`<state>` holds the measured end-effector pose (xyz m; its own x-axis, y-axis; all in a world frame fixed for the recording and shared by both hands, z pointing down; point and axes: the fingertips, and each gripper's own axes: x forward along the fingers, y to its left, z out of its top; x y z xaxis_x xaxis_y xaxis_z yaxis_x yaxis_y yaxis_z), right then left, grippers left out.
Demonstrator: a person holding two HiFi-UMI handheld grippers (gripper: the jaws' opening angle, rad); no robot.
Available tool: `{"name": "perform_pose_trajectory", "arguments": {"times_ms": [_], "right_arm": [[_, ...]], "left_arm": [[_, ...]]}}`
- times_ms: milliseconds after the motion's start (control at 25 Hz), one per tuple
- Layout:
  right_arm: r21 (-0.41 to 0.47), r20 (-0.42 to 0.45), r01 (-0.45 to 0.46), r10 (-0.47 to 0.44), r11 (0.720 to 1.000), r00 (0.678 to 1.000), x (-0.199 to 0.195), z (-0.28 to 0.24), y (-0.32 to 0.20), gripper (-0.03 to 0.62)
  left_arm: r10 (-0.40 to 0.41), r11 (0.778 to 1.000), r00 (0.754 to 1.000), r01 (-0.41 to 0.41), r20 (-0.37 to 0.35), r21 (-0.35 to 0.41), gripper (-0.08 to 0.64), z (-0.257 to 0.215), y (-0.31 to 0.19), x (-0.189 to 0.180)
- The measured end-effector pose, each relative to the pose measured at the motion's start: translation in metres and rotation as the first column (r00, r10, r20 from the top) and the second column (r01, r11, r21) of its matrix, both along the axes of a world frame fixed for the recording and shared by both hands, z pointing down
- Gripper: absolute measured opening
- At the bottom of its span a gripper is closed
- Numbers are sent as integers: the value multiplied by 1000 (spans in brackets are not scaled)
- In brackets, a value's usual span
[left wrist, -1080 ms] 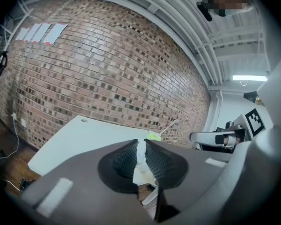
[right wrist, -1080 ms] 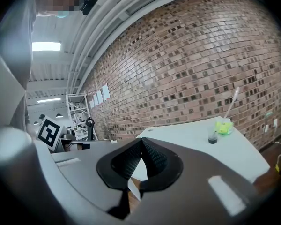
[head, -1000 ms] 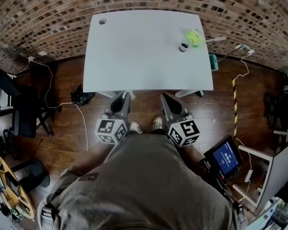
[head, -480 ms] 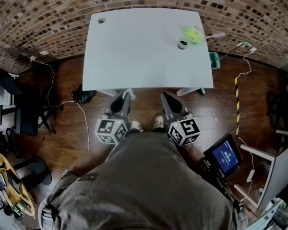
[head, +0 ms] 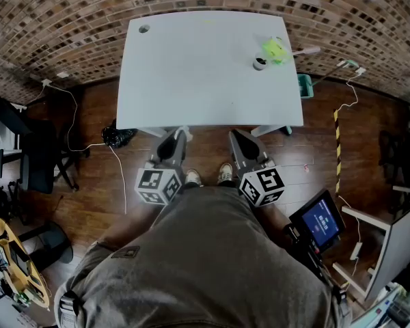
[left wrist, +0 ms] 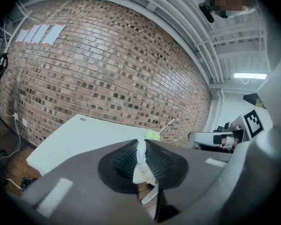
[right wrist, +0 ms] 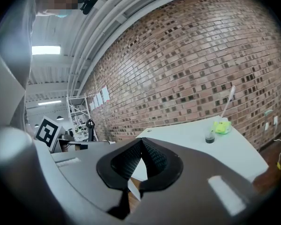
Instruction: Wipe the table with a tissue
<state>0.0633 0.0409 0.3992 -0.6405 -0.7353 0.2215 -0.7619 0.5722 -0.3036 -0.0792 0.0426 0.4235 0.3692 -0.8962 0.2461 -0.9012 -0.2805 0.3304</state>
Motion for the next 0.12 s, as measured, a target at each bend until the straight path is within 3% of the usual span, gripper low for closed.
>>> {"name": "perform_pose_trajectory", "arguments": {"times_ms": [120], "right_arm": [[-1,1,1,-1,1000,1000,-1,0,-1,11]], "left_arm": [[2,1000,1000,-2,0,-2,40,0,-1,0]]}}
